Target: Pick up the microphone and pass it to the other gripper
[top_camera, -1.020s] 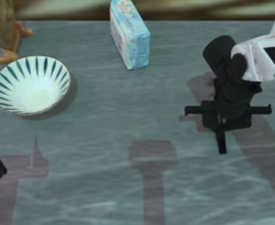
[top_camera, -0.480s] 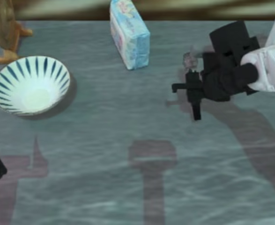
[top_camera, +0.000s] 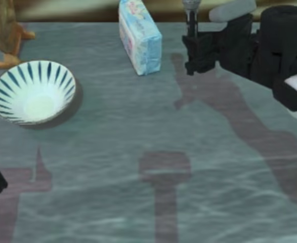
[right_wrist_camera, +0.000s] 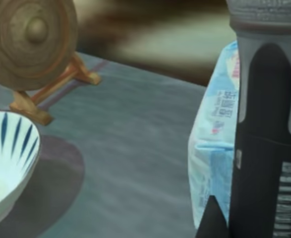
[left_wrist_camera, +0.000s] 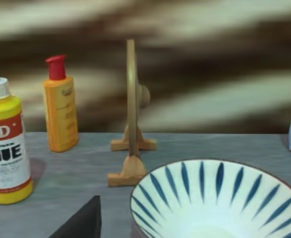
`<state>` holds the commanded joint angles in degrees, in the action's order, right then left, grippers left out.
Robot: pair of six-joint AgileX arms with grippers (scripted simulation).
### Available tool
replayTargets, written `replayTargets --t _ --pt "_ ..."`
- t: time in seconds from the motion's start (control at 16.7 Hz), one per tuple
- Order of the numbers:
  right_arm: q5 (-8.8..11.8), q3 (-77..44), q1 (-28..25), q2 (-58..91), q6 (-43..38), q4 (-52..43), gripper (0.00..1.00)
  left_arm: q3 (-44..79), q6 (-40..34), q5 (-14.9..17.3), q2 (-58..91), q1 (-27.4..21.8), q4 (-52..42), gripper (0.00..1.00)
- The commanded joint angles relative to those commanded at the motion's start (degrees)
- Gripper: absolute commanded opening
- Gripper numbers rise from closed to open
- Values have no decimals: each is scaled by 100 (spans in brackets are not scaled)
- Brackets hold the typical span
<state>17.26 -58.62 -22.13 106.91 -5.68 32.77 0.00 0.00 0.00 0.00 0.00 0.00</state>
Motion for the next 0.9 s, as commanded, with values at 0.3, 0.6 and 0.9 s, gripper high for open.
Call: replayTargets --t 0.3,0.6,0.9 --pt "437 442 25 -537 427 1356 0 0 0 0 0 0 0 100" --pt "478 482 28 -600 471 1472 0 0 0 0 0 0 0 100" --pt "125 655 -352 -922 420 1413 0 0 0 0 0 0 0 100"
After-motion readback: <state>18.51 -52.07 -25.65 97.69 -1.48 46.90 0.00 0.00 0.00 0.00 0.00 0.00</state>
